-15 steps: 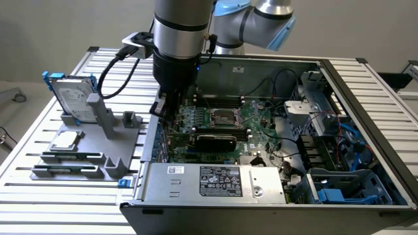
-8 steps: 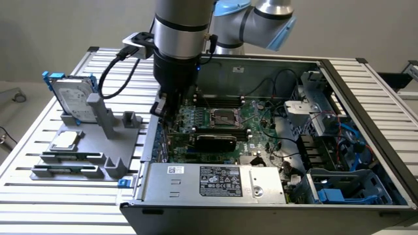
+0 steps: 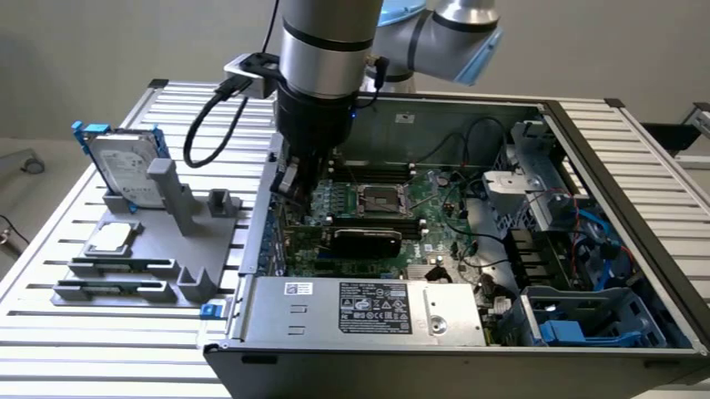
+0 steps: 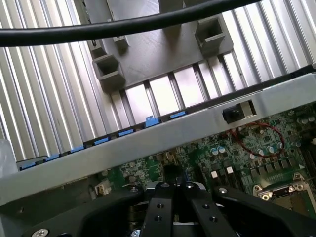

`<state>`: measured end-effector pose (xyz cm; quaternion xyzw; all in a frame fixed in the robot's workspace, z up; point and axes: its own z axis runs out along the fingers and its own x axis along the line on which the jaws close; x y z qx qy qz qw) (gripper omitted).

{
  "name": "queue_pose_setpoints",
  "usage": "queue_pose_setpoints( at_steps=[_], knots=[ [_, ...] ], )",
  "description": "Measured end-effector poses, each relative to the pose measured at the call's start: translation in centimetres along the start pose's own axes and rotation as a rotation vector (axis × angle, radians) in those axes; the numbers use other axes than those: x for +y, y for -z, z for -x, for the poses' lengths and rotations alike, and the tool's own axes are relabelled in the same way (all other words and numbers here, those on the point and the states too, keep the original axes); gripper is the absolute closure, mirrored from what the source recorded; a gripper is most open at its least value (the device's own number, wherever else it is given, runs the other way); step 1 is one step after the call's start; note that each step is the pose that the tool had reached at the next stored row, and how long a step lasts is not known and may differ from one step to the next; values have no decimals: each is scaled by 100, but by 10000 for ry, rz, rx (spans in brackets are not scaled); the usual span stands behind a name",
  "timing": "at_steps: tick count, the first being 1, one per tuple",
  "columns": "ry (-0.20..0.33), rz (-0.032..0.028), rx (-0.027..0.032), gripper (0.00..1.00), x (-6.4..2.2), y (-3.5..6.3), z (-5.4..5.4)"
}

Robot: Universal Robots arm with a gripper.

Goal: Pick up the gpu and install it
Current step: 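Press down on the gpu until it lock into place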

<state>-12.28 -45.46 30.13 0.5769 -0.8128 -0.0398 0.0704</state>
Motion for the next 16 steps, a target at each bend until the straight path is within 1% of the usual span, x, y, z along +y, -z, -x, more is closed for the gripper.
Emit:
queue_pose_setpoints(
  at_steps=[6, 10, 12, 15, 16],
  knots=[
    [147, -9, 22, 89, -125, 52, 43],
    [442, -34, 56, 89, -146, 67, 50],
    [675, -75, 78, 89, -148, 68, 51],
    [1113, -179, 120, 89, -149, 68, 51],
    [1194, -228, 120, 89, -150, 69, 51]
  ],
)
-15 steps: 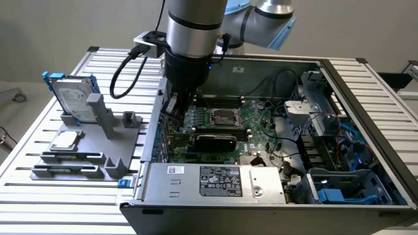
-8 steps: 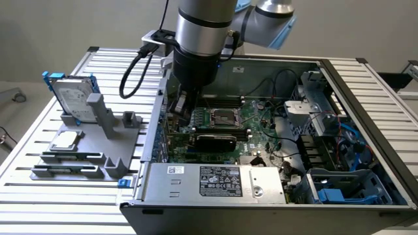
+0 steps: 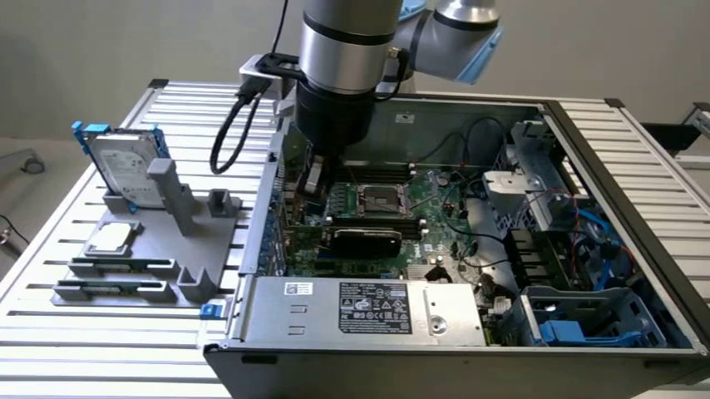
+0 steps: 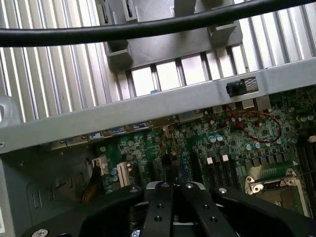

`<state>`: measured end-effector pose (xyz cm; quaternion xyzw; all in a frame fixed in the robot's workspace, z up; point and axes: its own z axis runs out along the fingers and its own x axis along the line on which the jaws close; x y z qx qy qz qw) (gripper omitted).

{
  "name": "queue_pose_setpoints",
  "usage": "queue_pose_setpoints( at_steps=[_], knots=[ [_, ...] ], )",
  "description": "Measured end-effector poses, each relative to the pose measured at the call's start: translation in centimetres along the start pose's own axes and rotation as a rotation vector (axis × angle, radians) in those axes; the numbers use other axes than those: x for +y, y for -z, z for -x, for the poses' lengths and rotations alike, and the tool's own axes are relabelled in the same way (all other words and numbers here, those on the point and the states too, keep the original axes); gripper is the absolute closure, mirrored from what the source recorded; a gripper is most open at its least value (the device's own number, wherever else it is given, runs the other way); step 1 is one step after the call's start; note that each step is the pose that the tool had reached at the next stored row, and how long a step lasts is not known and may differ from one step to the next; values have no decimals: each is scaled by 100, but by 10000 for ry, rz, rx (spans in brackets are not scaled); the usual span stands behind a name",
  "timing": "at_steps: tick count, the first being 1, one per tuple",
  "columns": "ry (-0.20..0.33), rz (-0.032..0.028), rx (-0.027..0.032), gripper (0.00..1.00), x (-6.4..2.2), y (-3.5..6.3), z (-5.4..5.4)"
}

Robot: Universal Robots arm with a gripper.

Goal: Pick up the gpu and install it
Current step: 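Press down on the gpu until it lock into place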

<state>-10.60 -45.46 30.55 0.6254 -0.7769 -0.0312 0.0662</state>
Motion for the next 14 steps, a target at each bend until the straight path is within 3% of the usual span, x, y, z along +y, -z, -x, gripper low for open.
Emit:
queue_pose_setpoints(
  at_steps=[14],
  knots=[
    [67, -2, 8, 89, -8, 1, 2]
  ],
)
